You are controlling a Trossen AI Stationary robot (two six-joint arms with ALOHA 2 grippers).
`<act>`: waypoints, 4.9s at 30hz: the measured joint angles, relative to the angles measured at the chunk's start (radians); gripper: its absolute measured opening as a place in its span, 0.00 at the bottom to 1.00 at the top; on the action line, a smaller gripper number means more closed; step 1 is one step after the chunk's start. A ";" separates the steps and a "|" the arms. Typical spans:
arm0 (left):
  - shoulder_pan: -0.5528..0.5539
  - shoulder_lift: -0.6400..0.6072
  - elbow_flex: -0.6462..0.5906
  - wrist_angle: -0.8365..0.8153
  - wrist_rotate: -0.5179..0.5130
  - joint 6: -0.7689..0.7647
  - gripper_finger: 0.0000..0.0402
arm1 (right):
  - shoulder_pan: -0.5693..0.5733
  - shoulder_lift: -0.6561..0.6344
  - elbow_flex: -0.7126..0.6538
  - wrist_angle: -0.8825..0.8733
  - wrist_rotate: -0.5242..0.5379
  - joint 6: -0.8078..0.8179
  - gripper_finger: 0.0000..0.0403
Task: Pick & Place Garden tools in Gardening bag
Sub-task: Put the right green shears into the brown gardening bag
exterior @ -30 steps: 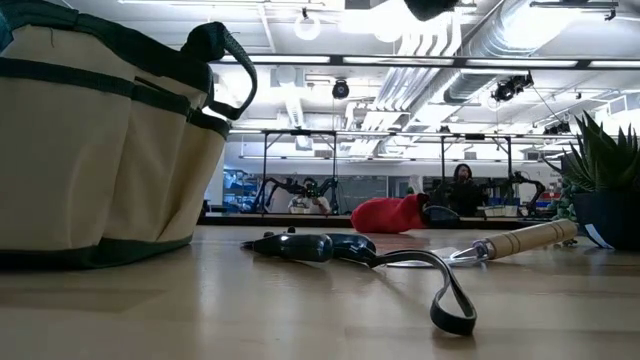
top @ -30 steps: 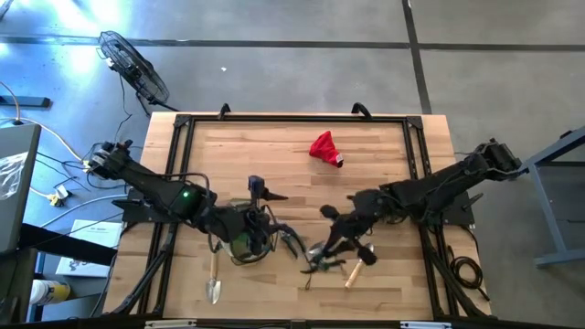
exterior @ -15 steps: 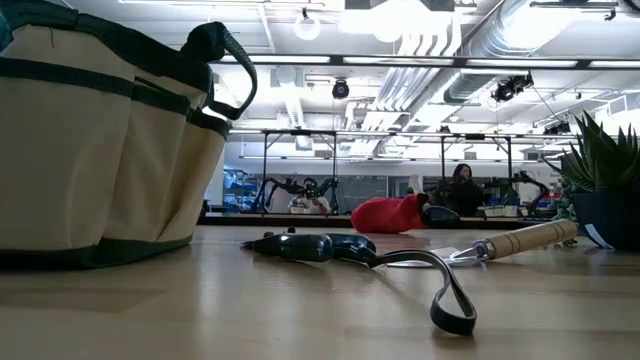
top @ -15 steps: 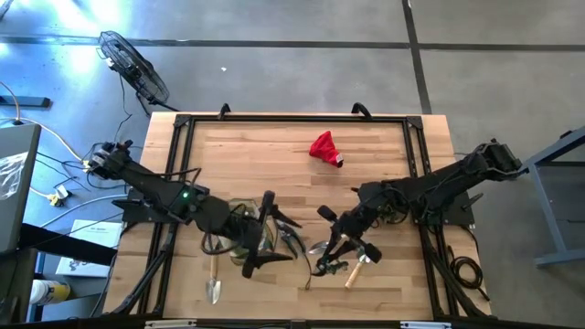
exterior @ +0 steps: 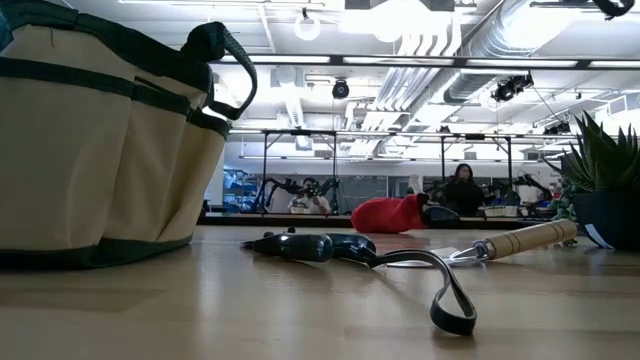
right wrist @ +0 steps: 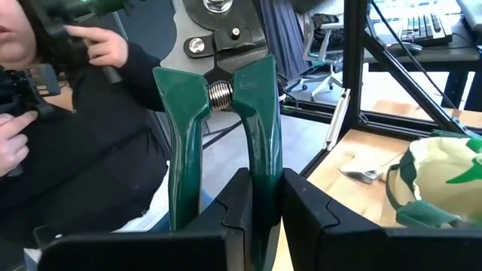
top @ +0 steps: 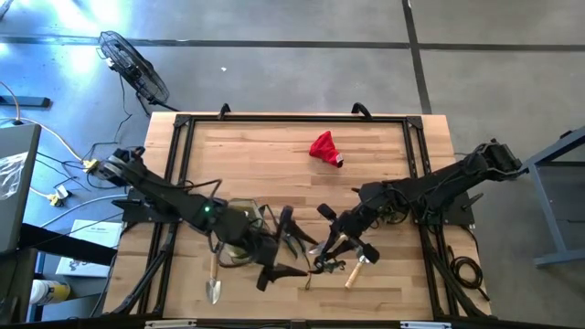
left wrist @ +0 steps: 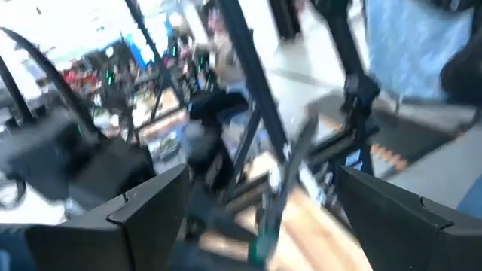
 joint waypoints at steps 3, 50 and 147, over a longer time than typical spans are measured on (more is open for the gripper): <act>0.000 -0.003 0.001 0.041 0.046 -0.018 0.82 | 0.000 0.000 0.000 -0.005 0.001 0.000 0.09; 0.038 0.109 0.002 0.134 0.124 -0.022 0.72 | -0.013 0.000 -0.001 -0.049 0.029 -0.010 0.09; -0.229 -0.192 -0.163 -1.397 -0.855 -1.516 0.01 | -0.010 0.041 -0.001 -0.364 0.472 0.022 0.57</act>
